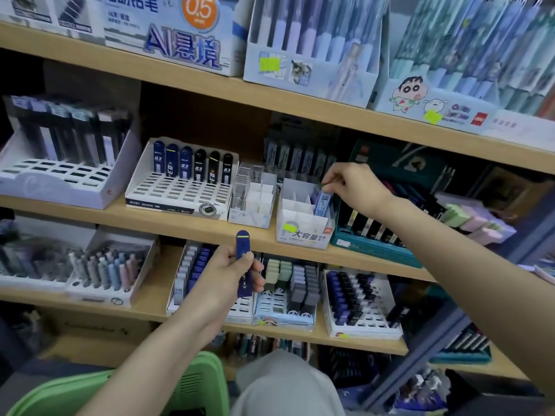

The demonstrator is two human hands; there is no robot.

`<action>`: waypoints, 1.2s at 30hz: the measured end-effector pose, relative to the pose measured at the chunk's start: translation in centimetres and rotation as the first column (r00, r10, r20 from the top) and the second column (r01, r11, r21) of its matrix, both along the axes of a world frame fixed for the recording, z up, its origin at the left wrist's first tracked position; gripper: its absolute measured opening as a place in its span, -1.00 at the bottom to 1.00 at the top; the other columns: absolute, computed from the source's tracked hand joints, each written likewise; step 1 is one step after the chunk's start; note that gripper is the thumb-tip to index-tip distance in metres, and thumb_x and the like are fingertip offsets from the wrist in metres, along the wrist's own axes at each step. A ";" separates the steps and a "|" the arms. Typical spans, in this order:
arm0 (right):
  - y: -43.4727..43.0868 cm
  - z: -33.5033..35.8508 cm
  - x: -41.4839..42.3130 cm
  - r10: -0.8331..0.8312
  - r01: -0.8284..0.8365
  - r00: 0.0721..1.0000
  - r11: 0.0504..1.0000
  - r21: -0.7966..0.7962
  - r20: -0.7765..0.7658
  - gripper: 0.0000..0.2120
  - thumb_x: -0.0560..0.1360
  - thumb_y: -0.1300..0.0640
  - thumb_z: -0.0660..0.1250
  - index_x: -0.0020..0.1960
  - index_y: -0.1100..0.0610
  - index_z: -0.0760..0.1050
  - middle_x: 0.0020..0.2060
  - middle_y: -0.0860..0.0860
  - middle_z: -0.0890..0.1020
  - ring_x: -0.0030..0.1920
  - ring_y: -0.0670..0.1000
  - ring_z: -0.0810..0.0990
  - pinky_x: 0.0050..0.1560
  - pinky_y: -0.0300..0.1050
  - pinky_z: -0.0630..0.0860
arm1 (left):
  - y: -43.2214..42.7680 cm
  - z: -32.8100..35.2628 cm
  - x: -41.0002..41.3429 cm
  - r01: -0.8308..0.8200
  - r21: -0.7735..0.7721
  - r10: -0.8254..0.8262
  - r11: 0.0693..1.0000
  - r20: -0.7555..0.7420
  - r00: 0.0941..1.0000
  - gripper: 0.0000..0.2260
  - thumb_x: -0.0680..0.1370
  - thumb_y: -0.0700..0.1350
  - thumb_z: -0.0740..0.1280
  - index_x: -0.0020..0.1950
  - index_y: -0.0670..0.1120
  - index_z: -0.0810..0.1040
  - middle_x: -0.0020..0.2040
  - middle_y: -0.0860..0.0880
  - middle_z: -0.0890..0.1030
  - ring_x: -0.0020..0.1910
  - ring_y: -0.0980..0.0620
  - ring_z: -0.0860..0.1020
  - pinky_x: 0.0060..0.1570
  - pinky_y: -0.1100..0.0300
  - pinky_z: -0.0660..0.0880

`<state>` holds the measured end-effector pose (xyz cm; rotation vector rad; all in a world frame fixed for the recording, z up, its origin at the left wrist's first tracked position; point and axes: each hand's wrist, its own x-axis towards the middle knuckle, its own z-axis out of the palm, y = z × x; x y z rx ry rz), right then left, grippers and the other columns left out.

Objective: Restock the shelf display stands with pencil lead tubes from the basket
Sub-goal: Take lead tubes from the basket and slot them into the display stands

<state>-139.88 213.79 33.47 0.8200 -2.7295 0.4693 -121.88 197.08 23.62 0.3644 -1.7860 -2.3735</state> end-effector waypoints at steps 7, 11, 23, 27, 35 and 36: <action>-0.5 -0.3 -0.2 -0.026 0.039 0.992 0.994 0.099 -0.122 -0.92 0.49 0.21 0.38 -0.03 0.13 0.61 -0.09 0.04 0.65 -0.02 0.08 0.58 0.06 0.01 0.50 | 0.0 -0.1 -0.1 0.003 0.029 -0.003 1.000 0.002 1.000 -0.87 0.64 -0.25 0.14 -0.09 -0.17 0.40 -0.31 -0.07 0.53 -0.42 0.03 0.49 -0.29 0.14 0.46; -0.6 -0.8 -0.1 -0.025 0.059 0.968 0.989 0.132 -0.248 -0.87 0.50 0.20 0.35 0.04 0.13 0.60 0.02 0.08 0.59 0.07 0.12 0.53 0.05 -0.01 0.46 | -0.1 -0.1 0.0 0.040 0.023 -0.040 0.999 -0.001 0.999 -0.90 0.63 -0.23 0.16 -0.07 -0.16 0.42 -0.27 -0.07 0.57 -0.42 0.06 0.54 -0.35 0.21 0.53; -2.1 -1.7 4.8 0.105 -0.110 0.966 0.994 -0.008 -0.236 -0.79 0.60 0.15 0.21 0.17 0.15 0.52 -0.03 -0.05 0.53 -0.06 -0.06 0.49 -0.05 -0.21 0.41 | -0.4 0.0 -0.1 0.042 0.015 -0.042 0.999 0.014 0.999 -0.87 0.61 -0.26 0.19 0.01 -0.15 0.53 -0.22 -0.09 0.51 -0.33 0.01 0.54 -0.31 0.19 0.55; -4.8 -2.6 9.9 0.319 -0.292 0.931 0.943 -0.161 0.179 -0.85 0.58 0.06 0.25 0.07 0.07 0.54 -0.14 -0.17 0.54 -0.22 -0.26 0.51 -0.15 -0.46 0.41 | -0.9 -0.1 0.2 0.028 -0.121 -0.031 0.992 -0.027 0.999 -0.85 0.60 -0.22 0.24 0.06 -0.03 0.56 -0.28 -0.06 0.56 -0.33 0.09 0.59 -0.30 0.33 0.50; -8.9 -4.4 11.4 0.488 -0.062 0.658 0.795 -0.604 0.574 -0.83 0.45 0.35 0.39 -0.04 0.12 0.51 -0.17 0.03 0.65 -0.27 -0.15 0.64 -0.20 -0.32 0.57 | -5.6 -0.6 0.8 -0.356 -0.520 0.255 0.776 -0.258 0.932 -0.84 0.46 -0.14 0.42 -0.18 0.06 0.48 -0.24 0.09 0.59 -0.23 0.13 0.58 -0.21 0.25 0.51; -9.5 -4.6 11.4 0.503 -0.047 0.641 0.780 -0.625 0.580 -0.83 0.46 0.35 0.37 -0.03 0.13 0.52 -0.15 0.05 0.66 -0.23 -0.14 0.64 -0.18 -0.33 0.57 | -6.5 -0.5 1.1 -0.412 -0.608 0.279 0.679 -0.306 0.910 -0.83 0.45 -0.08 0.44 -0.20 0.11 0.46 -0.23 0.13 0.59 -0.22 0.19 0.57 -0.20 0.28 0.47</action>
